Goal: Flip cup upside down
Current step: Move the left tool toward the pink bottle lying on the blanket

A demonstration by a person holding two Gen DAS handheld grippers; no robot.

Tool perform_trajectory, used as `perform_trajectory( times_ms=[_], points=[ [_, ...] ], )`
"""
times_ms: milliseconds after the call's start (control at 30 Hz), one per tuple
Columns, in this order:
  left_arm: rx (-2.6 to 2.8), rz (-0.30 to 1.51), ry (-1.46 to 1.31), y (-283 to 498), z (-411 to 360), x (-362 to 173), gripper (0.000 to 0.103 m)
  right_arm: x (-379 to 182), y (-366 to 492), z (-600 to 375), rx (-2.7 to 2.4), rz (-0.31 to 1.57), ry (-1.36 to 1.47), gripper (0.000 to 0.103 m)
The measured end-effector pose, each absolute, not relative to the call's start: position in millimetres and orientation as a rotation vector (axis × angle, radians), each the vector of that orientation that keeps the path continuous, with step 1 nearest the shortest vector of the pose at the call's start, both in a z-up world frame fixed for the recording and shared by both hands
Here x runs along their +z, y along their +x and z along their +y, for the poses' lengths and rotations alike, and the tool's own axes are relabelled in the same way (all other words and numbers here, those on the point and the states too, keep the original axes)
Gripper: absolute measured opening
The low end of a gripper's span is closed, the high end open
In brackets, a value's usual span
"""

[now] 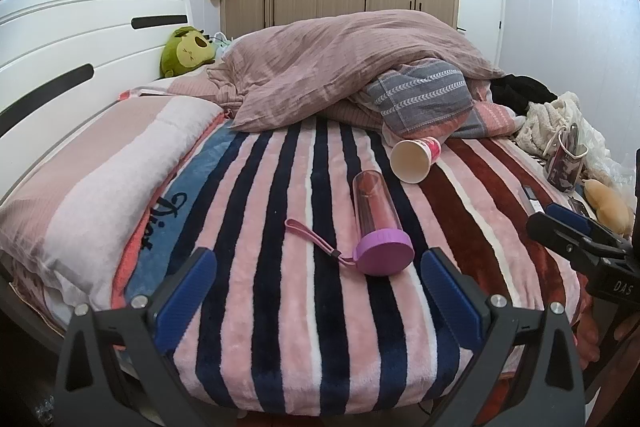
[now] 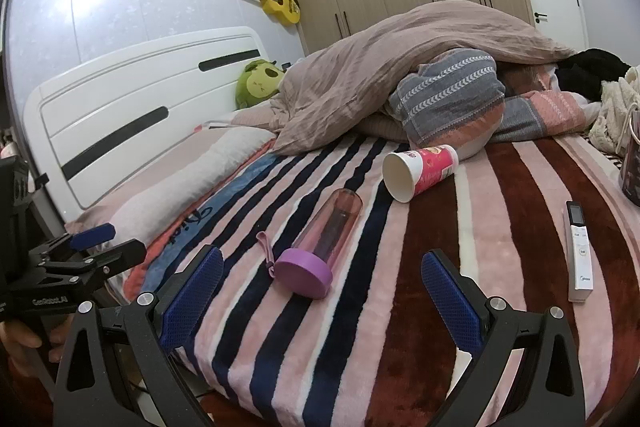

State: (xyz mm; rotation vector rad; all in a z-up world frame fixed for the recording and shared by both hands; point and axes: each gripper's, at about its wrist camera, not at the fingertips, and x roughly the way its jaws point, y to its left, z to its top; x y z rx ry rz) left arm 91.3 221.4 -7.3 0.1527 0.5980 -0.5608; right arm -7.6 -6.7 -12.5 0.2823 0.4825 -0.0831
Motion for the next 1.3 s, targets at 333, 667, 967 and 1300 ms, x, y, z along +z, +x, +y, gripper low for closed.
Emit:
perform_trajectory(
  times_ms=[333,667,967,1300],
  points=[
    [-0.559,0.597,0.155,90,220,-9,0.102,-13,-8,-6,-0.077,0.485,0.275,0.1],
    [-0.561,0.603,0.161,90,216,-13,0.102,-13,-9,3,-0.102,0.49,0.227,0.102],
    [-0.562,0.619,0.167,94,212,-15,0.102,-11,-8,3,-0.131,0.488,0.205,0.103],
    [-0.57,0.699,0.211,116,184,-39,0.102,-26,5,-17,-0.144,0.534,0.236,0.103]
  ],
)
